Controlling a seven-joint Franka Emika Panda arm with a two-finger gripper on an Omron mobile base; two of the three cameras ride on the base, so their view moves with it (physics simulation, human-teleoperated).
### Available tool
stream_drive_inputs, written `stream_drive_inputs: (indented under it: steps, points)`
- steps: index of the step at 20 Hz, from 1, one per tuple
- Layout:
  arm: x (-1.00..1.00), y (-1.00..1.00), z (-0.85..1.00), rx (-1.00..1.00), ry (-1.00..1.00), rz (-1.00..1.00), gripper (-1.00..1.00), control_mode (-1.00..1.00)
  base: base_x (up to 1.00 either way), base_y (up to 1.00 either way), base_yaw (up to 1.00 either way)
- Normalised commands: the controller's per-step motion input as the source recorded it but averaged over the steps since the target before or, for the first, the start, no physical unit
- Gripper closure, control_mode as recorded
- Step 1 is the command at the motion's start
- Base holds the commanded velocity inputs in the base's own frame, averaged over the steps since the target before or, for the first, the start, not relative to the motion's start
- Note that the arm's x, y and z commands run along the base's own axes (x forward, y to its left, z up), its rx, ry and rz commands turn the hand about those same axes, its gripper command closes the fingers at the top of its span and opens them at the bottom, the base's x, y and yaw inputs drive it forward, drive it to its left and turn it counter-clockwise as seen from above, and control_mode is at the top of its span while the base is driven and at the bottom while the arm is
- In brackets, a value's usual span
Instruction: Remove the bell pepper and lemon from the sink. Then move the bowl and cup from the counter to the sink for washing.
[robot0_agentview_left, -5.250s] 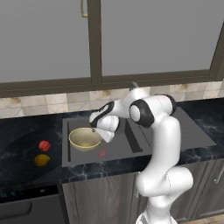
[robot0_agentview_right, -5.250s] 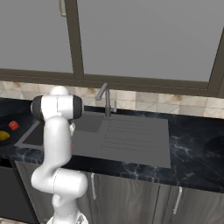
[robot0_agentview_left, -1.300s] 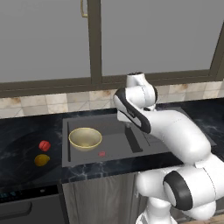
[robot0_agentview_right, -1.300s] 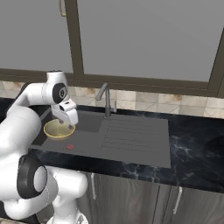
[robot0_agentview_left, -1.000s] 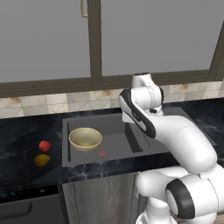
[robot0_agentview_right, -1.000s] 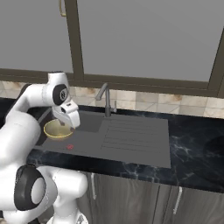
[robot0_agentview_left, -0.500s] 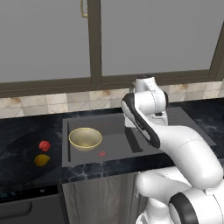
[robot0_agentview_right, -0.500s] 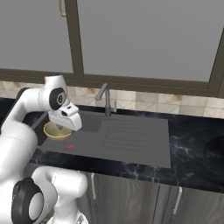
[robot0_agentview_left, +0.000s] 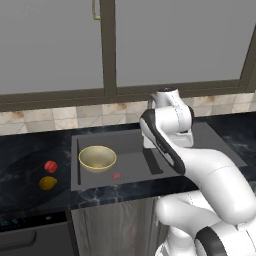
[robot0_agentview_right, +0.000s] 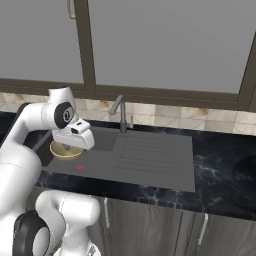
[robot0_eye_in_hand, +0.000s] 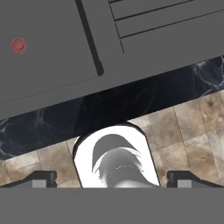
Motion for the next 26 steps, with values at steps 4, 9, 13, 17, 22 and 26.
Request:
stream_drive_inputs:
  steps: [4, 9, 13, 17, 22, 26]
  points:
    - [0.01, 0.00, 0.01, 0.01, 0.00, 0.00, -1.00, -1.00, 0.00, 0.00, 0.00]
    - [0.00, 0.00, 0.00, 0.00, 0.00, 0.00, -1.00, -1.00, 0.00, 0.00, 0.00]
    - [0.00, 0.00, 0.00, 0.00, 0.00, 0.00, -1.00, -1.00, 0.00, 0.00, 0.00]
    - [0.00, 0.00, 0.00, 0.00, 0.00, 0.00, -1.00, -1.00, 0.00, 0.00, 0.00]
    - [0.00, 0.00, 0.00, 0.00, 0.00, 0.00, -1.00, -1.00, 0.00, 0.00, 0.00]
    - [0.00, 0.00, 0.00, 0.00, 0.00, 0.00, -1.00, 1.00, 0.00, 0.00, 0.00]
